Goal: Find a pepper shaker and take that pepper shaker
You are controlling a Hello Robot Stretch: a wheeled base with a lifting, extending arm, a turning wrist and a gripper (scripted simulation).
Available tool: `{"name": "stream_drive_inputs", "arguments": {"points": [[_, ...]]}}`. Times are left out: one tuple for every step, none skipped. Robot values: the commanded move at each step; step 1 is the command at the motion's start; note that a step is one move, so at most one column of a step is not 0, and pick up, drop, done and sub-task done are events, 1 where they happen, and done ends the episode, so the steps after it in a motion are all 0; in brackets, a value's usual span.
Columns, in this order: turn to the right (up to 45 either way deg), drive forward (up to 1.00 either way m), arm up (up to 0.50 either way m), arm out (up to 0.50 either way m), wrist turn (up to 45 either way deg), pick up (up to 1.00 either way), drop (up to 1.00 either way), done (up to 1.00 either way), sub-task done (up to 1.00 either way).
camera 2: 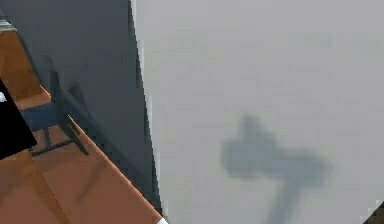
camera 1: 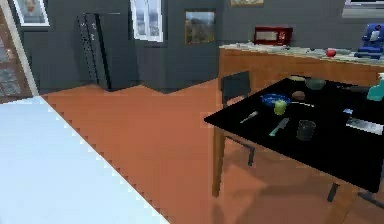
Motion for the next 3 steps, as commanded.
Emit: {"name": "stream_drive_inputs", "arguments": {"points": [[-45.0,0.00,0.00,0.00,0.0,0.00,0.00,0.00,0.00],[0.0,0.15,0.00,0.00,0.0,0.00,0.00,0.00,0.00],[15.0,0.00,0.00,0.00,0.0,0.00,0.00,0.00,0.00]]}}
